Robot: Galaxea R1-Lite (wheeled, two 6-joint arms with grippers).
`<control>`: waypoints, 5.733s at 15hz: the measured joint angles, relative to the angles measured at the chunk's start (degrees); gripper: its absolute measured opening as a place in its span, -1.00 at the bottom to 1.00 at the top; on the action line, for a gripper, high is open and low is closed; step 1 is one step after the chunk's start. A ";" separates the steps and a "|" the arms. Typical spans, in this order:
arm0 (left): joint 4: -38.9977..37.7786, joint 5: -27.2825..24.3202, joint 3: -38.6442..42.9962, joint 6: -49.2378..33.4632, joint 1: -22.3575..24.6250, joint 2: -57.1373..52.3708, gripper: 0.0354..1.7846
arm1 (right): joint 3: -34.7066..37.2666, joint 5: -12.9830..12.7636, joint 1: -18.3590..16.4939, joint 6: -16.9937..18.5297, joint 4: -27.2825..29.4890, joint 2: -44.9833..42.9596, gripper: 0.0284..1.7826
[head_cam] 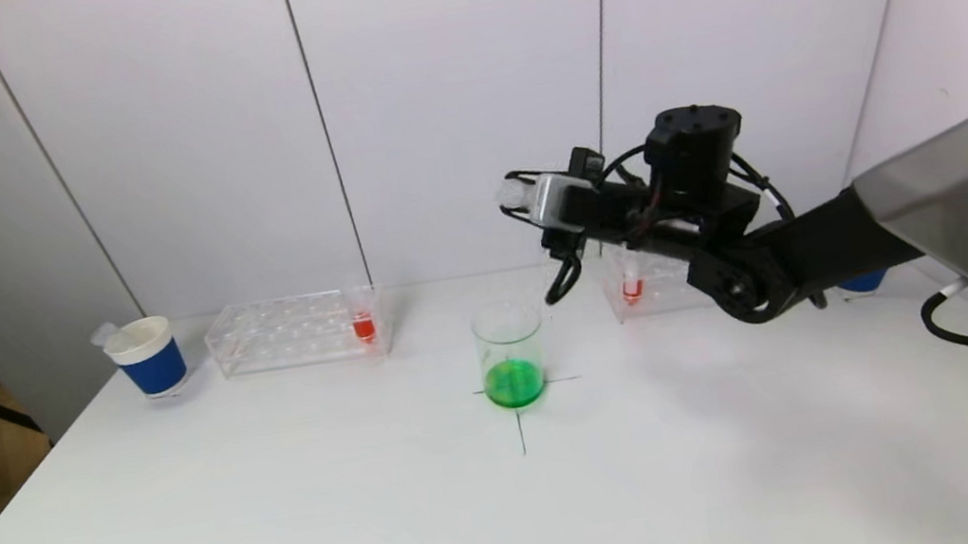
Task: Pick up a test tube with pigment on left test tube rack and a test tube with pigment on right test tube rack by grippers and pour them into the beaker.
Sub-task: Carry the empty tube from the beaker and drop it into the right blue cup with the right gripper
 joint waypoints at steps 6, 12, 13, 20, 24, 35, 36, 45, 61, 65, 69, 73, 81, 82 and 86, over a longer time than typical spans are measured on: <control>0.02 0.00 0.00 0.01 0.00 0.00 0.99 | 0.80 -7.84 0.32 17.19 -0.11 -3.39 -0.47; 0.02 0.00 0.00 0.00 0.00 0.00 0.99 | -2.47 -20.27 0.43 34.45 4.63 -4.49 -0.47; 0.00 0.00 0.00 0.00 0.00 0.00 0.99 | -3.80 -22.55 0.43 38.10 6.83 -4.74 -0.47; 0.00 0.02 0.00 0.00 0.00 0.00 0.99 | -11.87 -38.91 -0.84 52.35 15.52 -6.36 -0.47; 0.00 -0.01 0.00 0.00 0.00 0.00 0.99 | -12.37 -42.75 -3.06 52.92 18.16 -8.92 -0.47; 0.00 0.02 0.00 0.00 0.00 0.00 0.99 | -10.73 -44.32 -15.87 53.44 27.10 -16.18 -0.47; 0.02 0.00 0.00 0.01 0.00 0.00 0.99 | -10.58 -44.24 -17.53 53.64 27.04 -16.45 -0.47; 0.00 0.02 0.00 0.00 0.00 0.00 0.99 | -5.13 -40.40 -29.96 54.04 25.83 -16.15 -0.47; 0.00 0.02 0.00 0.00 0.00 0.00 0.99 | 0.74 -39.28 -34.93 56.98 8.55 -3.24 -0.47; 0.02 0.00 0.00 0.00 0.00 0.00 0.99 | -0.06 -39.39 -35.16 57.02 6.14 0.85 -0.47; 0.00 0.02 0.00 -0.02 0.00 0.00 0.99 | -2.36 -39.47 -35.77 57.26 5.90 4.58 -0.47; 0.02 0.02 0.00 0.00 0.00 0.00 0.99 | -2.90 -39.55 -36.61 57.52 5.64 6.24 -0.47; 0.00 0.02 0.00 0.00 0.00 0.00 0.99 | 1.79 -39.44 -36.91 57.48 1.38 7.14 -0.47; 0.00 0.00 0.00 0.00 0.00 0.00 0.99 | 2.56 -39.44 -36.91 57.43 0.50 7.14 -0.47; 0.02 0.02 0.00 0.00 0.00 0.00 0.99 | 4.96 -39.46 -36.80 57.43 -0.89 7.14 -0.47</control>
